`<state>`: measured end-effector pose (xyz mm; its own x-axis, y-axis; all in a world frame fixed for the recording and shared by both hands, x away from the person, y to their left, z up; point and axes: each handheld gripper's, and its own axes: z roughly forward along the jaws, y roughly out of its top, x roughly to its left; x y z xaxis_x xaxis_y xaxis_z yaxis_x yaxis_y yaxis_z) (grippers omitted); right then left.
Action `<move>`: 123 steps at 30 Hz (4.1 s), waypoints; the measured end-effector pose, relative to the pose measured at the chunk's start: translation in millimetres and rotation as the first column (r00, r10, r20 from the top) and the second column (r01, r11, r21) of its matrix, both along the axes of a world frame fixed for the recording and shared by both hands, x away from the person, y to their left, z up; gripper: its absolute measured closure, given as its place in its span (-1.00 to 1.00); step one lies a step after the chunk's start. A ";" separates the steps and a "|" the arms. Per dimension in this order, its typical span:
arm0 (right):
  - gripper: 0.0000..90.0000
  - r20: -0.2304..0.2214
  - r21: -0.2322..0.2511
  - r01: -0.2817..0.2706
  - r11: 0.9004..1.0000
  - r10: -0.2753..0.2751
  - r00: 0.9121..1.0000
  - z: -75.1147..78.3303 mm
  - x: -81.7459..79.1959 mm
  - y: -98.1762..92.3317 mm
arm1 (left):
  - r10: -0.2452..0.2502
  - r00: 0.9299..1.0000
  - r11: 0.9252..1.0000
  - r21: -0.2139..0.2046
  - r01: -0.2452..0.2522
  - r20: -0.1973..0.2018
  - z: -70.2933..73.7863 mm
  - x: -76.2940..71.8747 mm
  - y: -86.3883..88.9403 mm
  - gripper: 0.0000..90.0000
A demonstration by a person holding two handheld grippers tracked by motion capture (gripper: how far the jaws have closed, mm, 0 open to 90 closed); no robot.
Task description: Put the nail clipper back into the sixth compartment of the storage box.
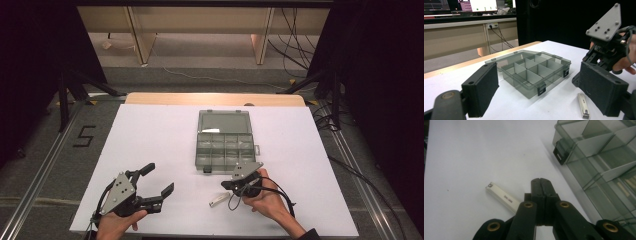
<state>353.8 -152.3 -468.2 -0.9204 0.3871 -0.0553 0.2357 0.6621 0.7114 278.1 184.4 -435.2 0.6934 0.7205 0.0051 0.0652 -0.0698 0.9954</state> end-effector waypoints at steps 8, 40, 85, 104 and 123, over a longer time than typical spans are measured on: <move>1.00 -0.030 -0.046 -0.014 0.999 0.013 0.999 -8.8 3.8 5.4 | -0.009 1.000 1.000 0.000 0.009 0.005 0.2 1.7 -1.3 -0.65; 1.00 -0.095 -0.138 -0.069 0.988 0.056 0.994 -9.4 -8.7 -0.5 | -0.016 1.000 1.000 0.002 0.016 0.002 -0.1 2.7 -2.9 -0.65; -0.22 -0.097 -0.332 -0.234 0.914 0.214 0.972 12.0 -13.3 49.1 | -0.008 1.000 1.000 0.000 0.008 0.005 -0.1 1.8 -1.2 -0.65; 0.33 -0.173 -0.386 -0.307 0.870 0.258 0.950 6.8 -7.4 55.4 | -0.008 1.000 1.000 0.001 0.008 0.002 -0.5 1.8 -1.1 -0.65; 0.71 -0.234 -0.416 -0.337 0.845 0.259 0.937 7.6 -2.6 64.5 | -0.004 1.000 1.000 -0.001 0.004 -0.001 -0.6 2.0 -0.6 -0.65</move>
